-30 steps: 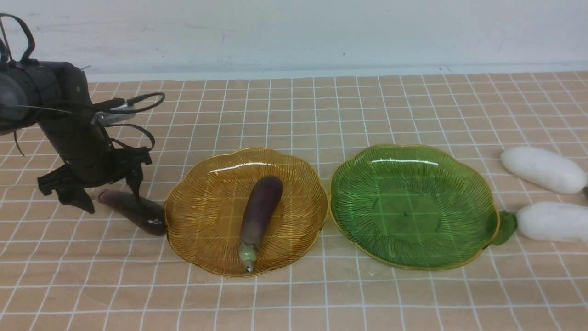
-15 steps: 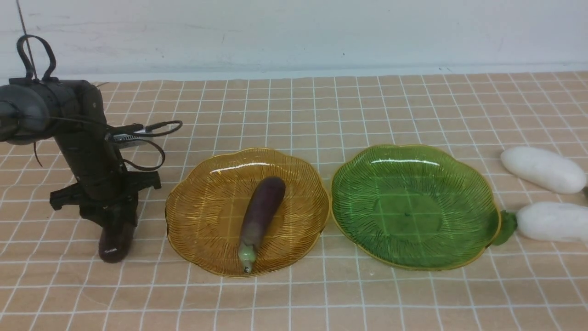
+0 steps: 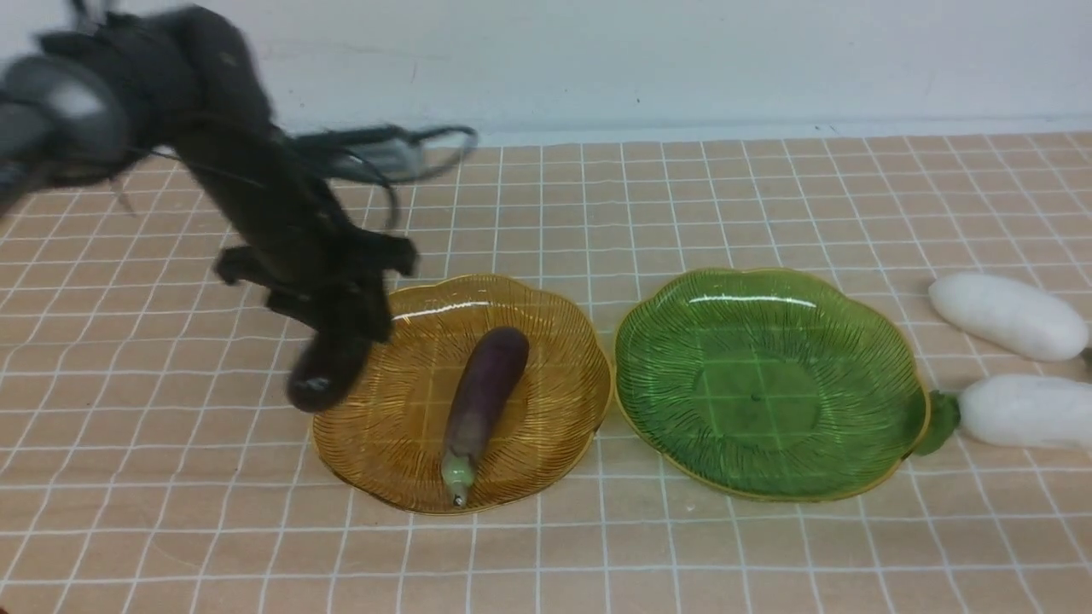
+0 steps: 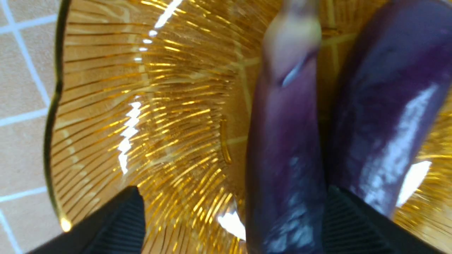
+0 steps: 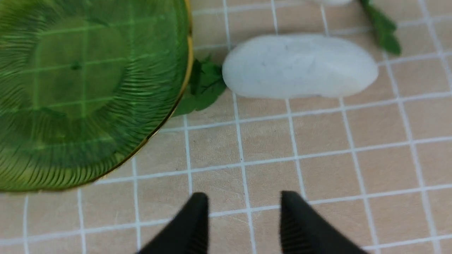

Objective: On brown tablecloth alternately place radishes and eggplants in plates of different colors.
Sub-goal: 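Pick up the eggplant and place it in the yellow plate, then place the white radish on the plate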

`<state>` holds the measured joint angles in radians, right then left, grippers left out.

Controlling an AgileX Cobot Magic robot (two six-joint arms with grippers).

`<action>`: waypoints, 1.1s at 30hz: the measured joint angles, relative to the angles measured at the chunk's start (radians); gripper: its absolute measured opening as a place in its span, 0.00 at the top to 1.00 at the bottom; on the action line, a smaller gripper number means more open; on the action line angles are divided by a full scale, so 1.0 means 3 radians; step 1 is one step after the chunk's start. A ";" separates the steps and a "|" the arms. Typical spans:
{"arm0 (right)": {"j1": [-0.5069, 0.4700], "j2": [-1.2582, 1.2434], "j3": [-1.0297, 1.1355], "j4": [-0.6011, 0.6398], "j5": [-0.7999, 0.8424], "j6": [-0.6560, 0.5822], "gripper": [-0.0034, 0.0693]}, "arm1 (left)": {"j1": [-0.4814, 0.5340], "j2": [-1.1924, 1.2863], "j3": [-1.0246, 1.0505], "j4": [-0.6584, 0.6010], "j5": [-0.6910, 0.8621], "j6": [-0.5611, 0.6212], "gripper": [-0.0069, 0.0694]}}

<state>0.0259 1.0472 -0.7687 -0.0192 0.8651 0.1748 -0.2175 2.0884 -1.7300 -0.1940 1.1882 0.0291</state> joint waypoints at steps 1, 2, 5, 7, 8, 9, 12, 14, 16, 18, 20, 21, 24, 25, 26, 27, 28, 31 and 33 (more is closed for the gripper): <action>0.0000 0.0153 -0.0048 -0.0003 -0.0016 0.0122 0.56 | 0.0000 0.0000 -0.0050 0.0002 0.0040 0.0000 0.10; 0.0000 0.0376 -0.0110 -0.0003 -0.0042 0.0290 0.49 | 0.0000 0.0000 -0.0099 0.0002 0.0062 0.0000 0.10; 0.0000 0.0991 -0.0360 -0.0079 -0.0228 0.1130 0.24 | 0.0000 0.0000 -0.0259 0.0002 0.0095 0.0000 0.13; 0.0000 0.1390 -0.0537 -0.0218 -0.0320 0.1800 0.13 | 0.0000 0.0000 -0.0302 0.0002 0.0102 0.0000 0.16; 0.0000 0.1532 -0.0615 -0.0271 -0.0320 0.2051 0.10 | 0.0000 0.0000 -0.0321 0.0002 0.0109 -0.0003 0.17; 0.0000 0.1668 -0.0692 -0.0304 -0.0307 0.2246 0.07 | 0.0000 0.0000 -0.0329 0.0002 0.0112 -0.0003 0.19; 0.0000 0.2059 -0.0964 -0.0371 -0.0152 0.2989 0.04 | 0.0000 0.0000 -0.0347 0.0002 0.0112 -0.0003 0.21; 0.0000 0.2287 -0.1118 -0.0395 -0.0068 0.3335 0.04 | 0.0000 0.0000 -0.0347 0.0002 0.0112 -0.0003 0.22; 0.0000 0.2435 -0.1228 -0.0427 -0.0050 0.3550 0.04 | 0.0000 0.0000 -0.0347 0.0002 0.0112 -0.0003 0.23; 0.0000 0.2560 -0.1275 -0.0492 -0.0047 0.3779 0.05 | 0.0000 0.0000 -0.0347 0.0002 0.0112 -0.0003 0.23; 0.0000 0.2652 -0.1279 -0.0569 -0.0047 0.3974 0.05 | 0.0000 0.0000 -0.0347 0.0002 0.0112 -0.0003 0.23; 0.0000 0.2706 -0.1282 -0.0609 -0.0047 0.4069 0.06 | 0.0000 0.0000 -0.0347 0.0002 0.0112 -0.0003 0.23; 0.0000 0.2765 -0.1286 -0.0656 -0.0083 0.3912 0.13 | 0.0000 0.0000 -0.0347 0.0002 0.0112 -0.0003 0.23; 0.0000 0.2765 -0.1318 -0.0666 -0.0105 0.3652 0.19 | 0.0000 0.0000 -0.0347 0.0002 0.0112 -0.0003 0.23; -0.0007 0.2765 -0.1382 -0.0665 -0.0123 0.3377 0.27 | 0.0000 0.0000 -0.0347 0.0002 0.0112 -0.0003 0.23; -0.0014 0.2756 -0.1461 -0.0635 -0.0124 0.3108 0.28 | 0.0000 0.0000 -0.0347 0.0002 0.0112 -0.0003 0.23; -0.0030 0.2728 -0.1585 -0.0585 -0.0108 0.2738 0.28 | 0.0000 0.0000 -0.0347 0.0002 0.0112 -0.0003 0.23; -0.0023 0.2528 -0.1978 -0.0306 0.0041 0.1749 0.27 | 0.0000 0.0000 -0.0347 0.0002 0.0112 -0.0003 0.23; 0.0104 0.2346 -0.2243 0.0091 0.0126 0.0779 0.27 | 0.0000 0.0000 -0.0347 -0.0006 0.0112 -0.0003 0.23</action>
<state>0.0571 1.7510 -1.4416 0.0081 0.9028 0.4084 -0.2175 2.0884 -1.8342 -0.1957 1.2219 0.0283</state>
